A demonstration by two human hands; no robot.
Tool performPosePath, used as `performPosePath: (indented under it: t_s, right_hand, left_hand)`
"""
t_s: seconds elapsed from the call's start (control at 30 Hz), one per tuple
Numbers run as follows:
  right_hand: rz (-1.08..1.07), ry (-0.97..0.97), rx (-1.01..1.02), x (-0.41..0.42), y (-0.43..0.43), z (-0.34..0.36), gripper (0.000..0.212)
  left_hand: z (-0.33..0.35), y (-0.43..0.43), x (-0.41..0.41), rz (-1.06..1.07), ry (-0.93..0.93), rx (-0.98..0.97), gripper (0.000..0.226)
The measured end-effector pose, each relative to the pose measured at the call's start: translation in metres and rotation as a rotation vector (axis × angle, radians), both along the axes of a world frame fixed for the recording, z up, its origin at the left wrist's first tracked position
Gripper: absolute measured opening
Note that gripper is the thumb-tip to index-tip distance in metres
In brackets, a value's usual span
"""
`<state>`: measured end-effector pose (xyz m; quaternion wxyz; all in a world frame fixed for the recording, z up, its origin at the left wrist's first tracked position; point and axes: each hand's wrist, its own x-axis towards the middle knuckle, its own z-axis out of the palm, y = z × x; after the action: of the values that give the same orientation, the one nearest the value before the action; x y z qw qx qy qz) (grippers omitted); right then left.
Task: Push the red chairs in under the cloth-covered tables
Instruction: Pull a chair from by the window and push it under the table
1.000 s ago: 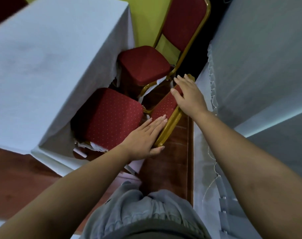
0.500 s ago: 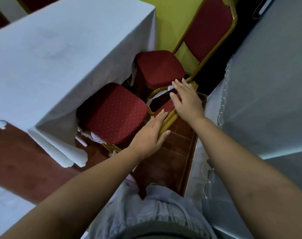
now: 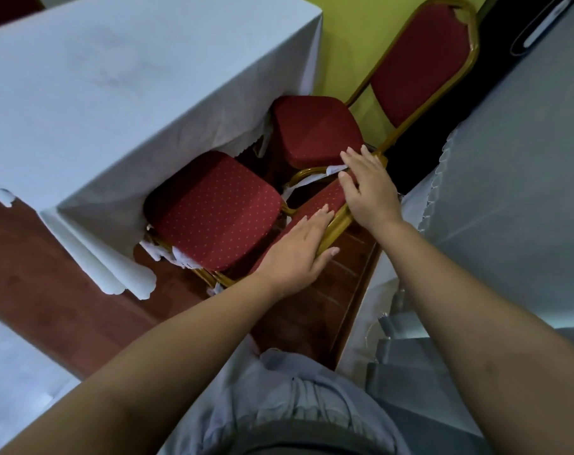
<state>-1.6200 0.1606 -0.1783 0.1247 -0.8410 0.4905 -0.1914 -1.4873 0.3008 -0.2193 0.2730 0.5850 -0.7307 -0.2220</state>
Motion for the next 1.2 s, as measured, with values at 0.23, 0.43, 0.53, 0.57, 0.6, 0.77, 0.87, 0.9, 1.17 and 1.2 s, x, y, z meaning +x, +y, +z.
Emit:
performPosePath:
  t_s: [0.23, 0.43, 0.53, 0.57, 0.6, 0.77, 0.87, 0.9, 1.17, 1.2]
  right_hand:
    - [0.023, 0.007, -0.013, 0.025, -0.008, 0.001, 0.057]
    - [0.059, 0.018, -0.034, 0.066, -0.016, 0.000, 0.058]
    - [0.087, 0.050, -0.038, 0.086, -0.022, 0.000, 0.060]
    - [0.098, 0.056, -0.038, 0.091, -0.024, 0.000, 0.060]
    - [0.112, 0.057, -0.037, 0.095, -0.026, 0.000, 0.060]
    - [0.247, 0.060, 0.001, 0.099, -0.041, 0.002, 0.063]
    - [0.341, 0.058, 0.022, 0.089, -0.049, 0.003, 0.063]
    - [0.355, 0.057, 0.023, 0.086, -0.051, 0.003, 0.062]
    - [0.376, 0.071, -0.011, 0.085, -0.061, 0.001, 0.063]
    - [0.377, 0.076, -0.012, 0.085, -0.062, 0.001, 0.063]
  left_hand:
    - [0.002, -0.006, 0.021, 0.056, -0.069, -0.047, 0.062]
    - [0.001, -0.010, 0.059, 0.100, -0.093, -0.036, 0.062]
    - [0.001, -0.013, 0.078, 0.141, -0.147, -0.032, 0.063]
    - [0.001, -0.015, 0.083, 0.154, -0.173, -0.038, 0.063]
    - [0.001, -0.016, 0.088, 0.167, -0.207, -0.049, 0.063]
    - [0.001, -0.027, 0.103, 0.218, -0.389, -0.088, 0.066]
    - [0.000, -0.027, 0.104, 0.238, -0.431, -0.080, 0.066]
    - [0.000, -0.027, 0.103, 0.245, -0.434, -0.074, 0.066]
    - [0.007, -0.030, 0.100, 0.336, -0.478, -0.034, 0.069]
    - [0.008, -0.033, 0.099, 0.350, -0.473, -0.031, 0.069]
